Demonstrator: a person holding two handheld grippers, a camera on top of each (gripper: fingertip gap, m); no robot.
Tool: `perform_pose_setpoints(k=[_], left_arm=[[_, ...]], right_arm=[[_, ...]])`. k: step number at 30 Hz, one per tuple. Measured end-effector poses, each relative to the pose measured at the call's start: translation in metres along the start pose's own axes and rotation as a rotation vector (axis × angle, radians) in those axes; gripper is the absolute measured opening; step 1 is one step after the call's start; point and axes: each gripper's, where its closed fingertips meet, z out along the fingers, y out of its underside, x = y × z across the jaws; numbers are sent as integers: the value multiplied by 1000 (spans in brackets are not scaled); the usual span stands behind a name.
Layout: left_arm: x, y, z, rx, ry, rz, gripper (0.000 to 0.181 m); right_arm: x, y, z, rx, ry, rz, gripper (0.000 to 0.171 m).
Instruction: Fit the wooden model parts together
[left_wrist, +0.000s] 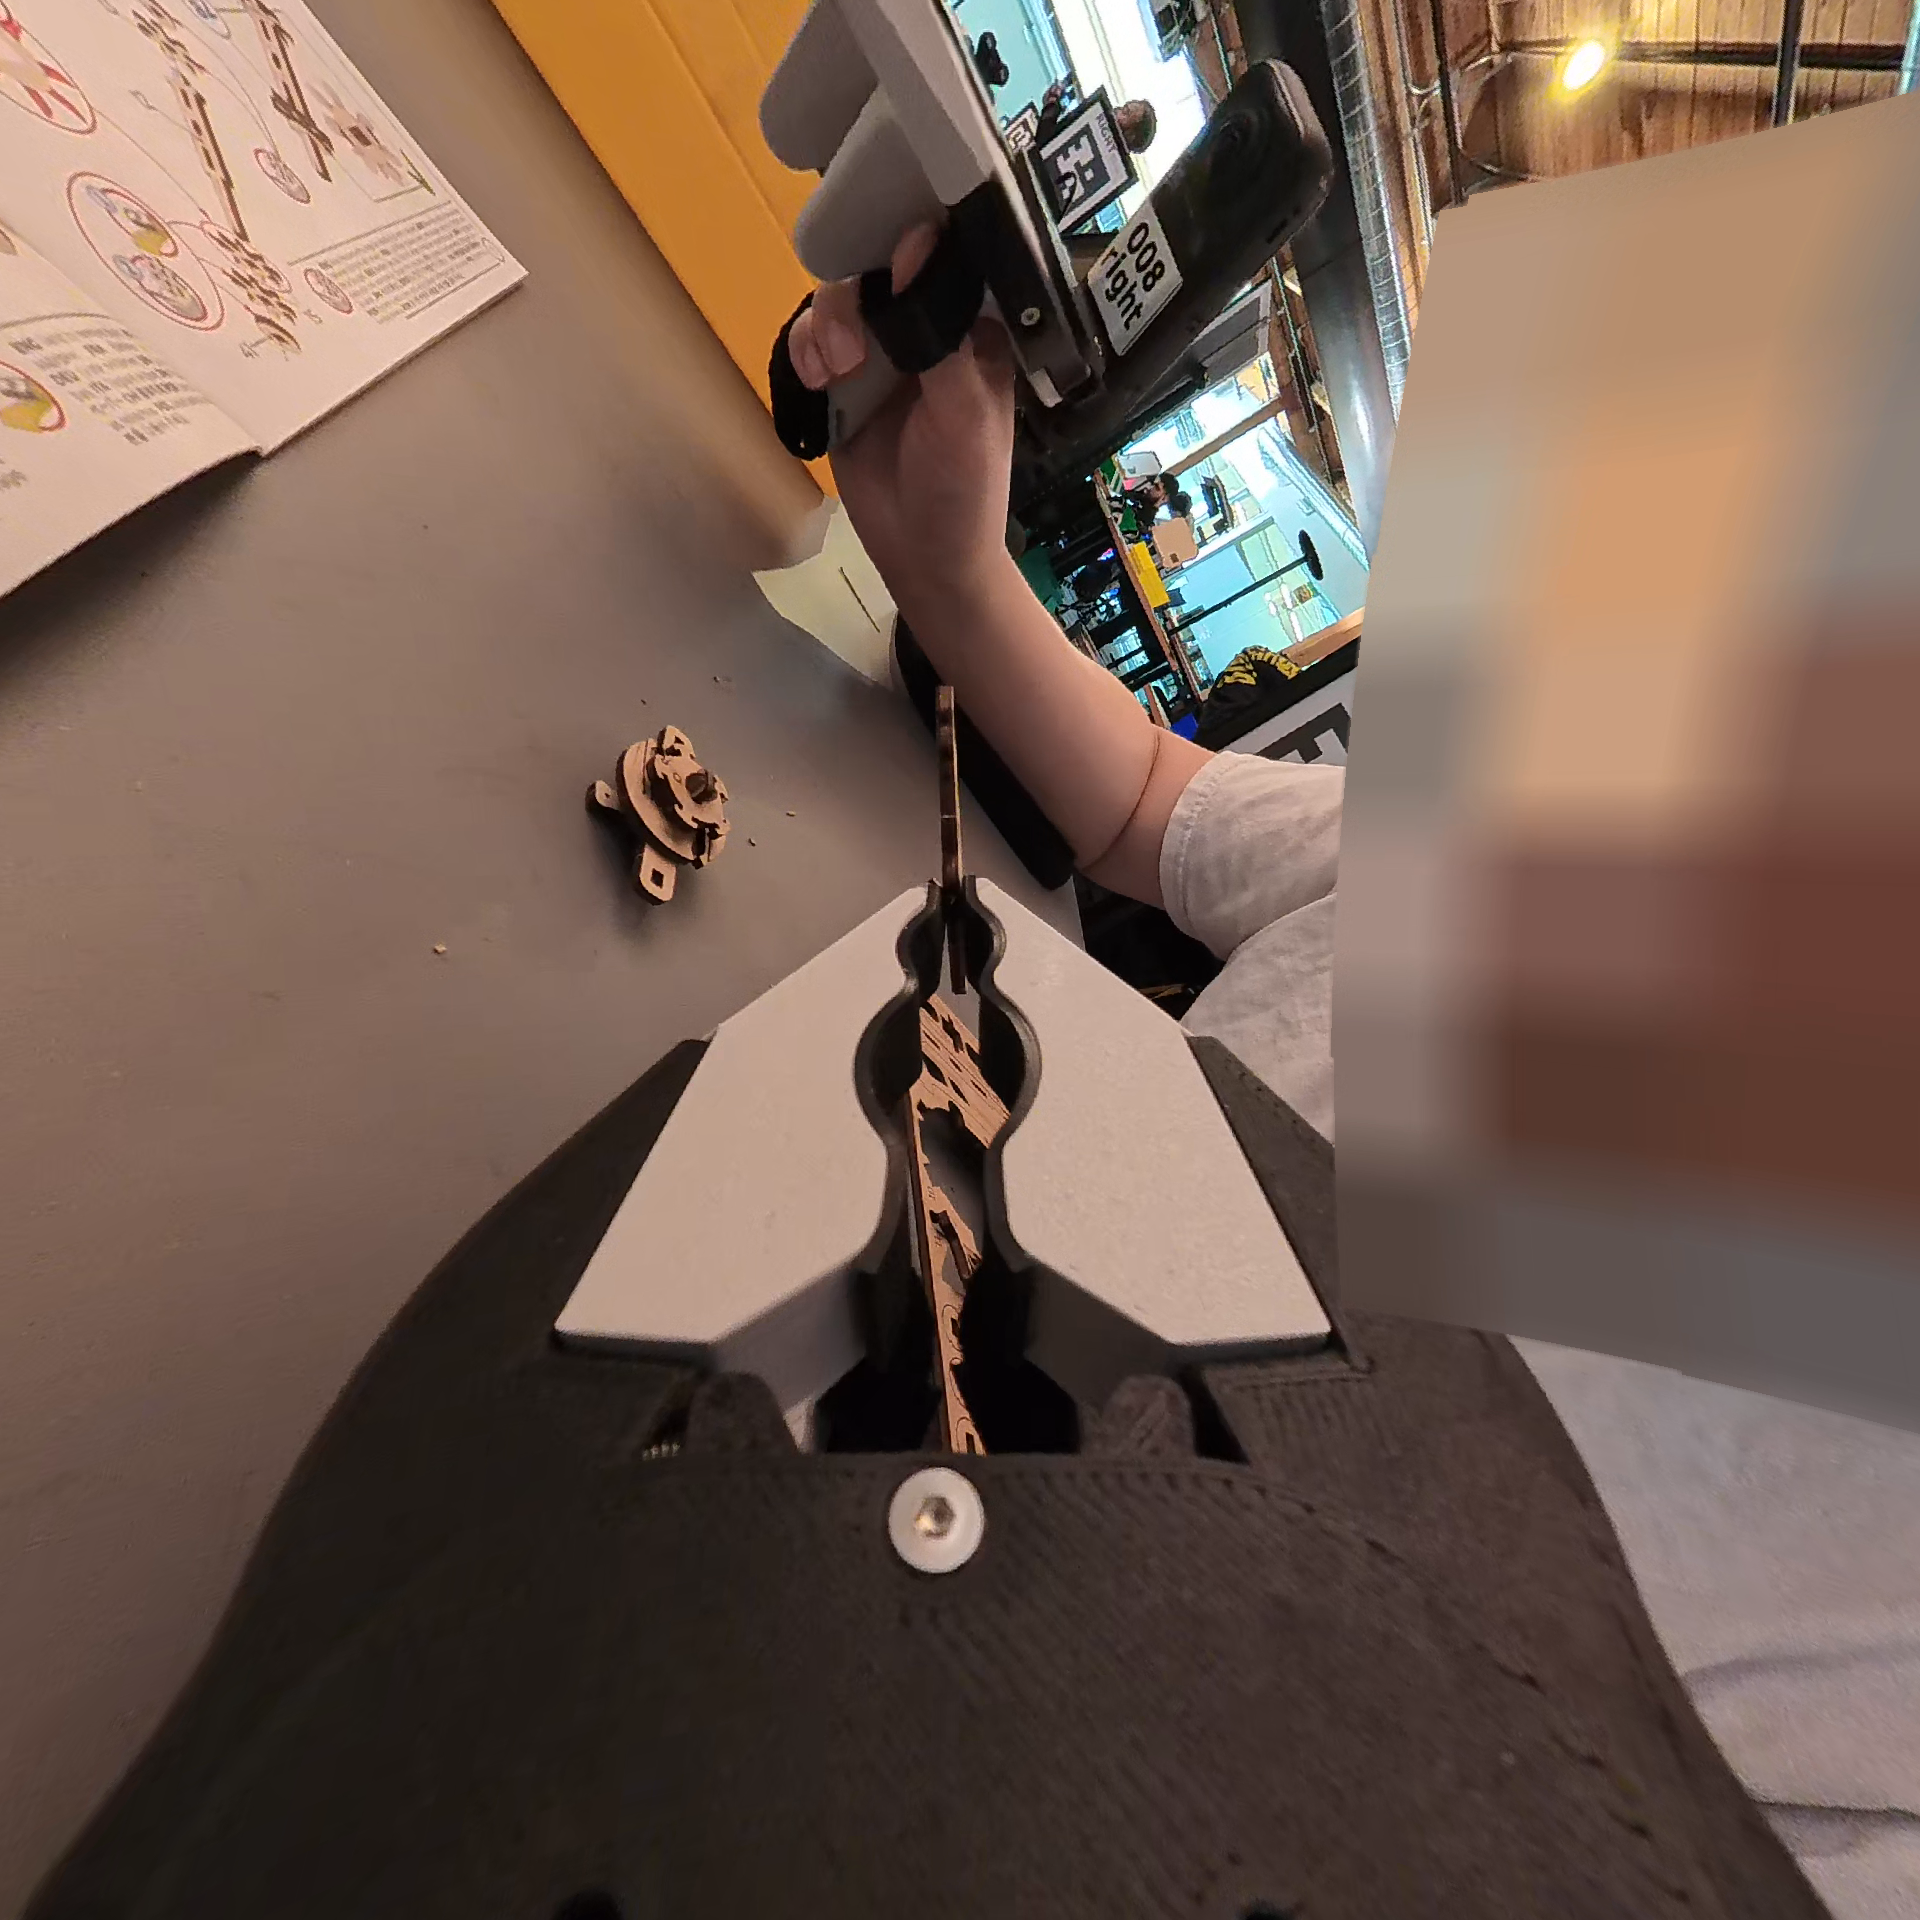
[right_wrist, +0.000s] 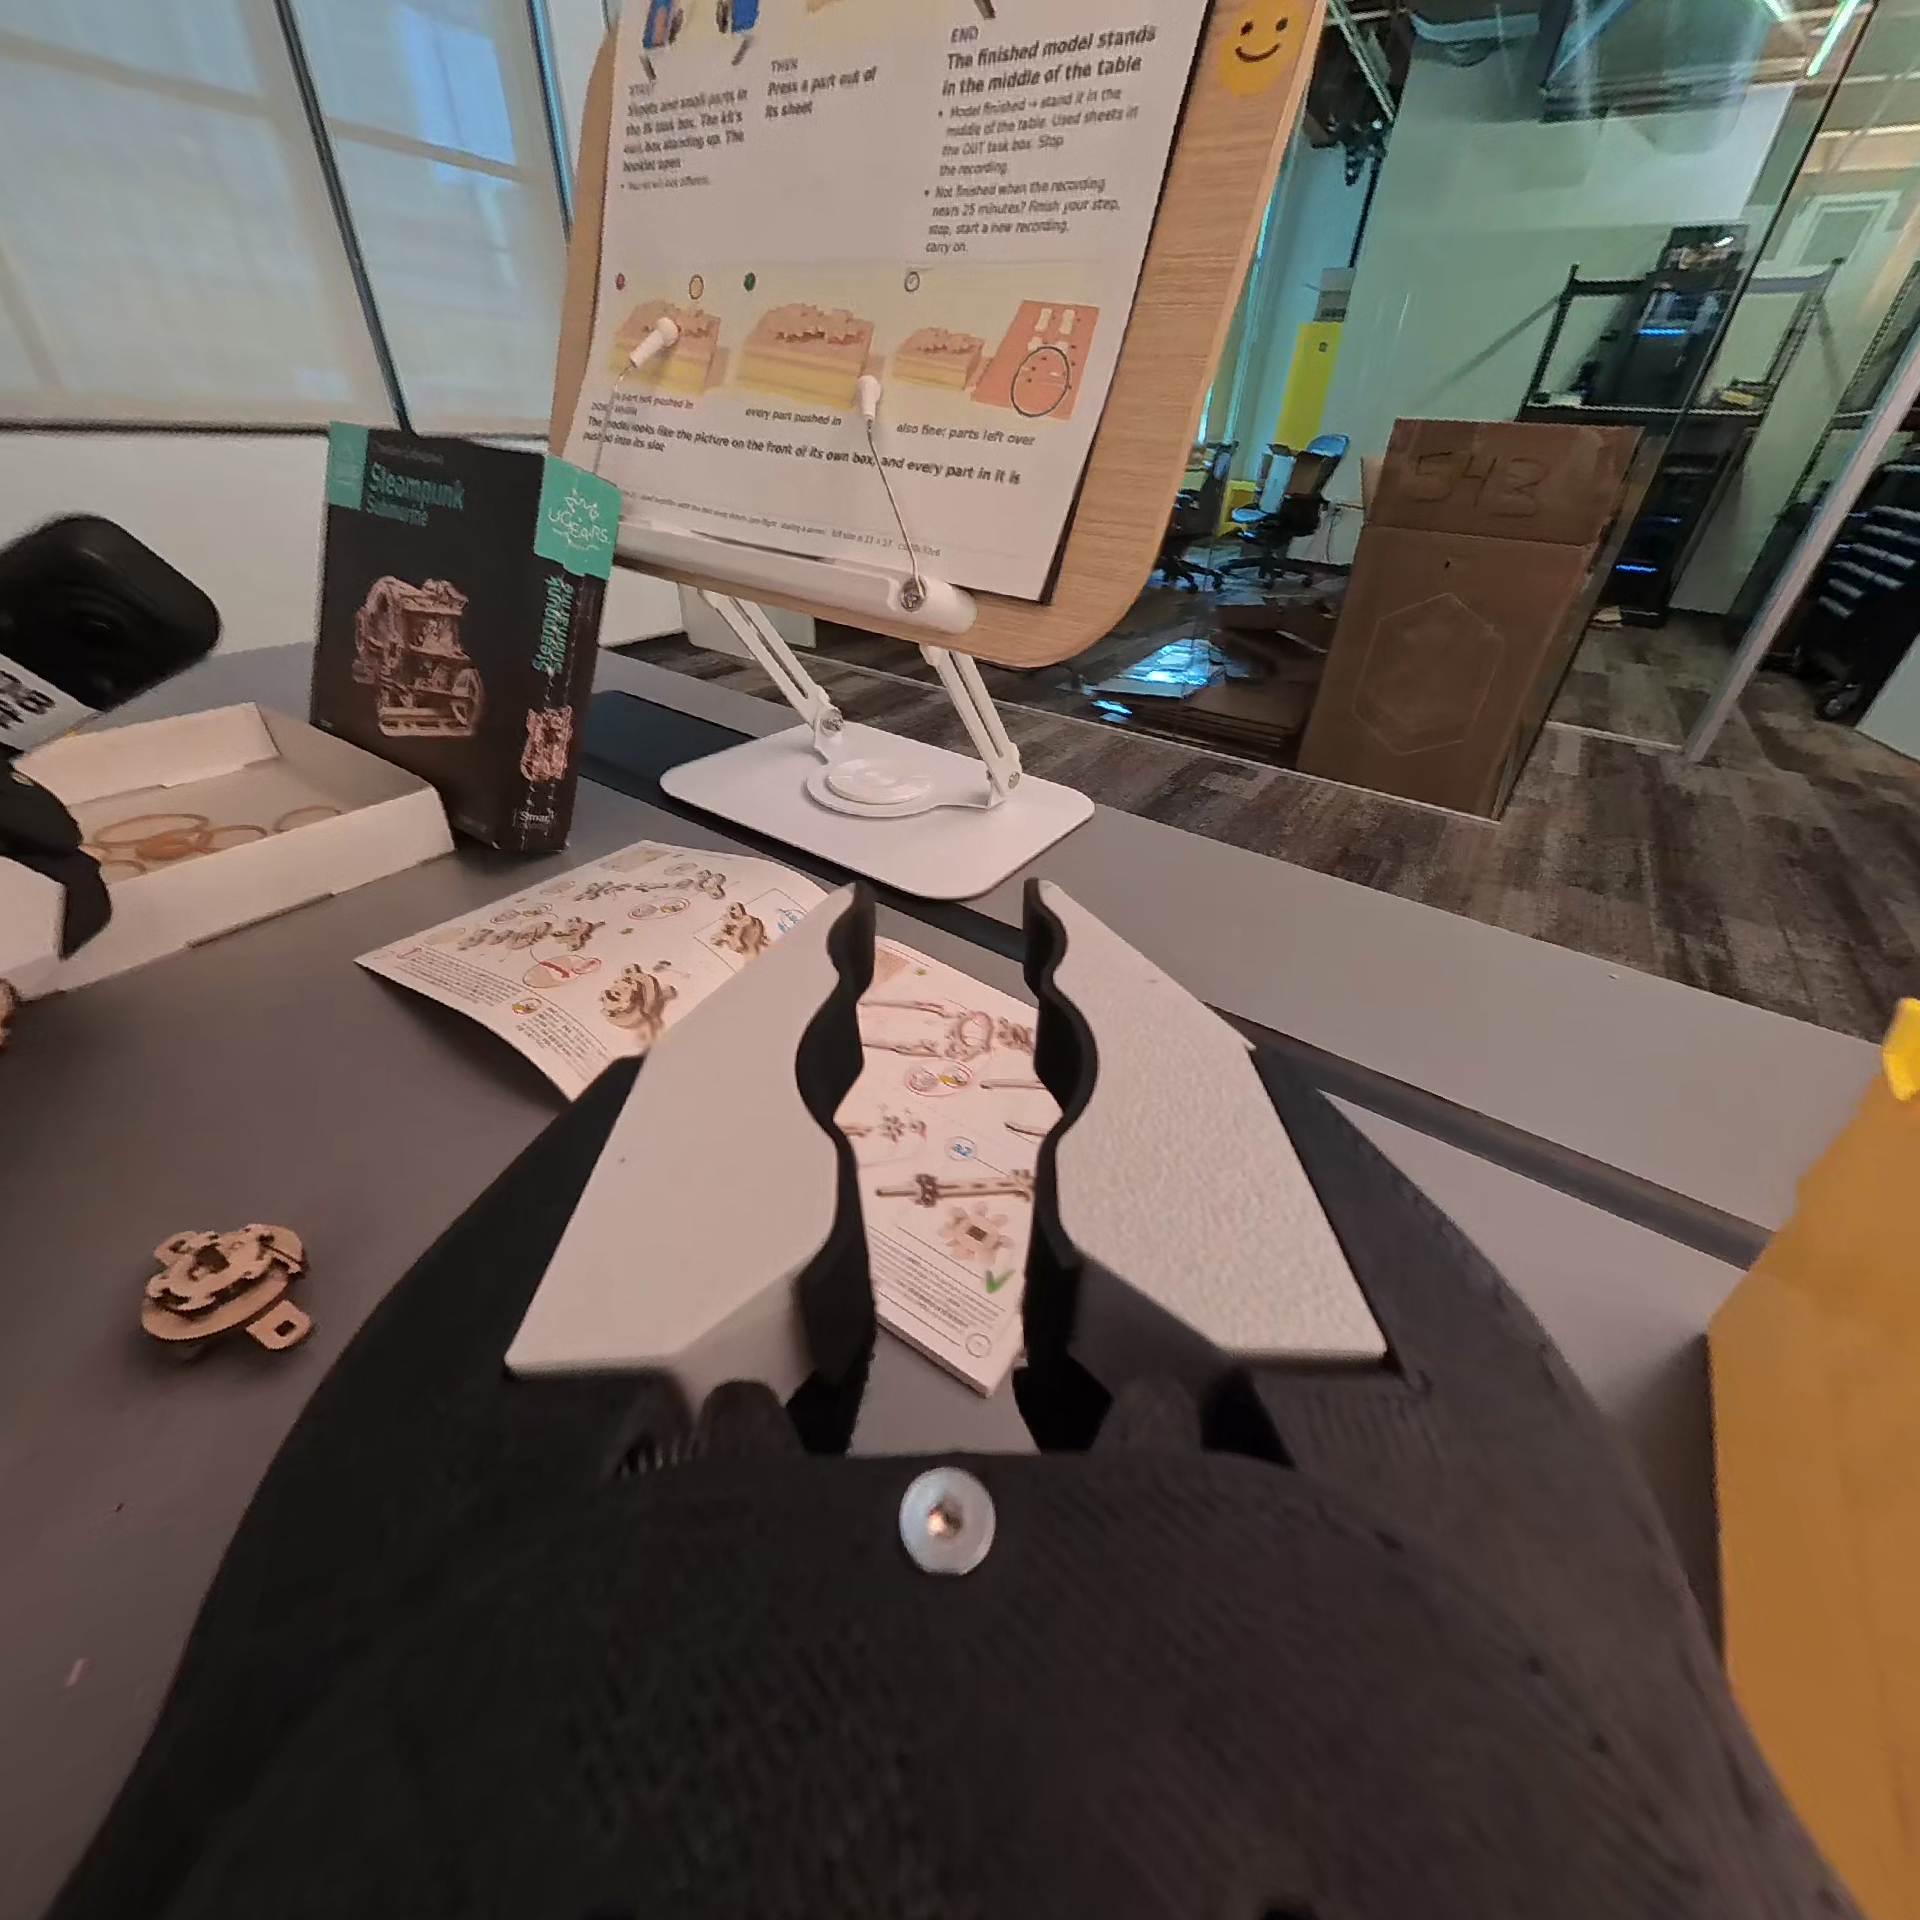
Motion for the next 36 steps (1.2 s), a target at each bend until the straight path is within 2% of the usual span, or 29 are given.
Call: perform_pose_setpoints(k=[7, 12, 36], left_arm=[[-1, -1, -1, 6, -5, 0, 0], [-3, -1, -2, 3, -24, 11, 0], [-6, -5, -5, 25, -48, 27, 0]], right_arm=[[0, -3, -3, 22, -31, 67, 26], [-6, 9, 0, -49, -52, 44, 0], [-22, 10, 4, -55, -108, 16, 0]])
